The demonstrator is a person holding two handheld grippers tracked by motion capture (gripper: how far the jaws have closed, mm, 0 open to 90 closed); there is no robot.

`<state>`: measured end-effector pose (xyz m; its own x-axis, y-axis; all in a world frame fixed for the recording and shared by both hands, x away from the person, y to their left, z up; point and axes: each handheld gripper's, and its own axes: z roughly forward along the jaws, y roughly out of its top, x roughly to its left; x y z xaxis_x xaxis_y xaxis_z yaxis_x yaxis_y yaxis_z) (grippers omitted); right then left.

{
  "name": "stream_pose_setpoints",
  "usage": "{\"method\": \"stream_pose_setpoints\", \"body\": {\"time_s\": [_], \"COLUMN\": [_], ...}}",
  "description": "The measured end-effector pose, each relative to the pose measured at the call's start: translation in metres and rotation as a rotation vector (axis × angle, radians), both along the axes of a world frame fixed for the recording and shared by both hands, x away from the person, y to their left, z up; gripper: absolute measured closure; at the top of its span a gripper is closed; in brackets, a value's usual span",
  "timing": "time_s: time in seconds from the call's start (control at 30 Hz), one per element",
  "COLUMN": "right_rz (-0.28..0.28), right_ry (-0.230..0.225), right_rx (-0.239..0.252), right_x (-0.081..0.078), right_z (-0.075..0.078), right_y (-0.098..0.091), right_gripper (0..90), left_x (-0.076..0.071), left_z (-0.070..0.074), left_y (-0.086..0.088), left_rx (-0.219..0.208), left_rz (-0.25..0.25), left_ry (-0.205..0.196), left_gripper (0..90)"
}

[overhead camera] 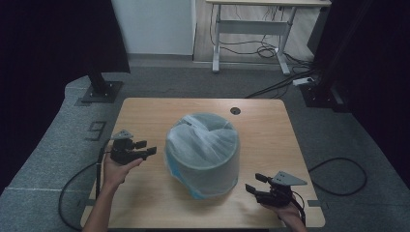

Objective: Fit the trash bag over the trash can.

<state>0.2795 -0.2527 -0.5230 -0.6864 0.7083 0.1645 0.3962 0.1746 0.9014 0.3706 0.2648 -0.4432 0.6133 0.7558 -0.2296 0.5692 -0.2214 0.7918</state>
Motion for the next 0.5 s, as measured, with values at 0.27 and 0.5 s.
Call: {"method": "stream_pose_setpoints", "body": {"time_s": [0.27, 0.5], "right_rz": [-0.030, -0.071], "right_ry": [0.000, 0.013], "right_rx": [0.041, 0.059], "right_x": [0.001, 0.001], "right_z": [-0.001, -0.003], "right_y": [-0.009, -0.015], "right_gripper": [33.5, 33.2], "left_x": [-0.010, -0.025], "left_z": [0.023, 0.056], "left_y": [-0.004, -0.011], "left_rx": [-0.002, -0.012], "left_rz": [-0.028, -0.069], "left_ry": [-0.064, -0.100], "left_gripper": [38.4, 37.1]}}
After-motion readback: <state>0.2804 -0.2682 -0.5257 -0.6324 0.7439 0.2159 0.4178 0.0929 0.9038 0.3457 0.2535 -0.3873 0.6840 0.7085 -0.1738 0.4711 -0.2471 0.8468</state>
